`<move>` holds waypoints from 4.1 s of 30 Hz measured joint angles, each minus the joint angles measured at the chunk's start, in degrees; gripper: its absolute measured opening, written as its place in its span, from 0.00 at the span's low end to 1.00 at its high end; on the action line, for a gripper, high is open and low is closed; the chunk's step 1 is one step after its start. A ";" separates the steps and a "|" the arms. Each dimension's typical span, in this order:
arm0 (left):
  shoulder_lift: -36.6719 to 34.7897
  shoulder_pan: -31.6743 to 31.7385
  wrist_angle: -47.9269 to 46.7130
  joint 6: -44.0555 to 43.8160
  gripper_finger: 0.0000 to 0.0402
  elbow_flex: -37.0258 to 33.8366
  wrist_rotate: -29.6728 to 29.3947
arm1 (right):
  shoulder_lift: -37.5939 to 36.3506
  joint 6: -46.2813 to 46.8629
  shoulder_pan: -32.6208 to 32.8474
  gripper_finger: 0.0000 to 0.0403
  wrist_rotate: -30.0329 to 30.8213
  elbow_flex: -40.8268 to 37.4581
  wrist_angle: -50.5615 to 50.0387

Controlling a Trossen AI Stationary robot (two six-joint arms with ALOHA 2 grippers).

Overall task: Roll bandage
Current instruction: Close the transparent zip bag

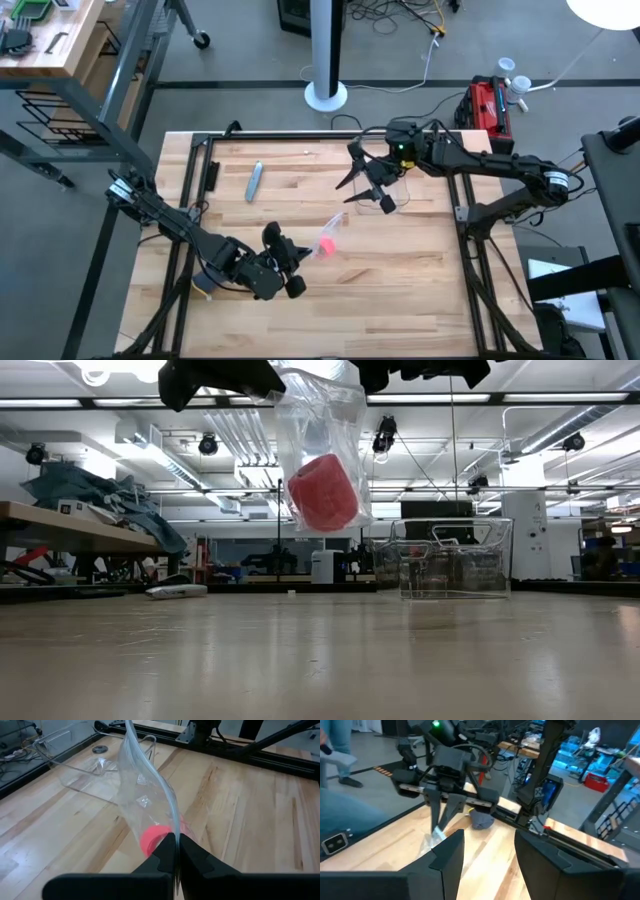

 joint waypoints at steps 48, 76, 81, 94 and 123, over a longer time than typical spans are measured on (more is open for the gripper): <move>0.00 0.02 0.86 12.50 0.00 0.07 -3.04 | 18.84 -1.91 14.14 0.46 12.08 8.05 1.34; 0.15 0.11 1.64 7.71 0.01 -0.04 -3.98 | 19.02 -5.16 14.37 0.02 9.24 10.61 -5.40; 0.20 0.11 2.48 4.91 0.11 -0.04 -2.54 | 18.99 -6.17 14.51 0.01 9.61 10.61 -6.08; 0.20 0.13 2.57 5.42 0.46 -0.09 -6.72 | 18.99 -2.74 12.85 0.00 9.61 4.48 4.54; 0.20 0.59 -1.93 1.32 0.43 -2.59 -10.58 | 18.12 -4.72 13.75 0.00 16.35 -2.13 15.51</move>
